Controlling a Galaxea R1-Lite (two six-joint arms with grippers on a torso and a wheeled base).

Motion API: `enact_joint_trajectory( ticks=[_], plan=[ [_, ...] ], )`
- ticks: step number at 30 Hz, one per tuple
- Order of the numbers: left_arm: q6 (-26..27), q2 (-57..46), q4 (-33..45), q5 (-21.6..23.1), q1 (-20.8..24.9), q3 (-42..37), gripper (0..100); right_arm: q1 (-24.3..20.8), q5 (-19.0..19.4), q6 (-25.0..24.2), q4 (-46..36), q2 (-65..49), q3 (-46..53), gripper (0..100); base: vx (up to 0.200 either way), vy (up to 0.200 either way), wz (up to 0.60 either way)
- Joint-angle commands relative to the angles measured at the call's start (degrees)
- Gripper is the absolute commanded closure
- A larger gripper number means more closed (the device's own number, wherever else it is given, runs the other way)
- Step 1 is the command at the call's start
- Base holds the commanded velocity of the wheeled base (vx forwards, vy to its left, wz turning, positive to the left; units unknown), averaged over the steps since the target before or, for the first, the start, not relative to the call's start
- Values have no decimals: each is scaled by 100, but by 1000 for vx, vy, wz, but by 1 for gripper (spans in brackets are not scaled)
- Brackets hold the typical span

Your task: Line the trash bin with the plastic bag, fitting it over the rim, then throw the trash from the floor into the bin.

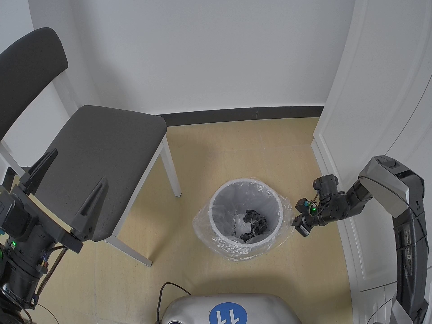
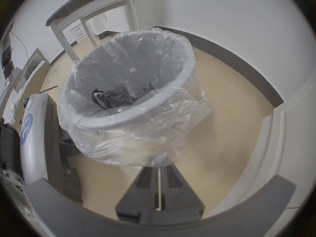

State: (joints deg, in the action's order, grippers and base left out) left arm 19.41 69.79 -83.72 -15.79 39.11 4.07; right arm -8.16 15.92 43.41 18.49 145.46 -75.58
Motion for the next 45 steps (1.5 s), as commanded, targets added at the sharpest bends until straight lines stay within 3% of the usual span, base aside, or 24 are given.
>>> enact_joint_trajectory(
  ticks=[1,6,17,31,32,39,45],
  plan=[
    [-183,158,-3,5,0,-3,0,77,16,18,-549,343,-721,100,0,0,0],
    [-280,263,-3,5,0,-3,0,95,43,53,-1445,686,-1846,100,0,0,0],
    [-552,386,-3,14,-8,-3,0,148,245,80,-1665,2206,-3753,100,0,0,0],
    [-710,623,-12,14,-17,-3,0,244,763,27,-1990,2566,-3901,100,0,0,0],
    [-710,632,-12,5,-26,-3,0,244,790,18,-1972,2566,-3901,0,0,0,0],
    [-728,641,-21,5,-17,-12,0,587,1071,185,-2016,2171,-3815,0,0,0,0],
    [-728,659,-12,14,-8,-20,0,1264,1273,510,-1753,475,-1706,0,0,0,0]
  ],
)
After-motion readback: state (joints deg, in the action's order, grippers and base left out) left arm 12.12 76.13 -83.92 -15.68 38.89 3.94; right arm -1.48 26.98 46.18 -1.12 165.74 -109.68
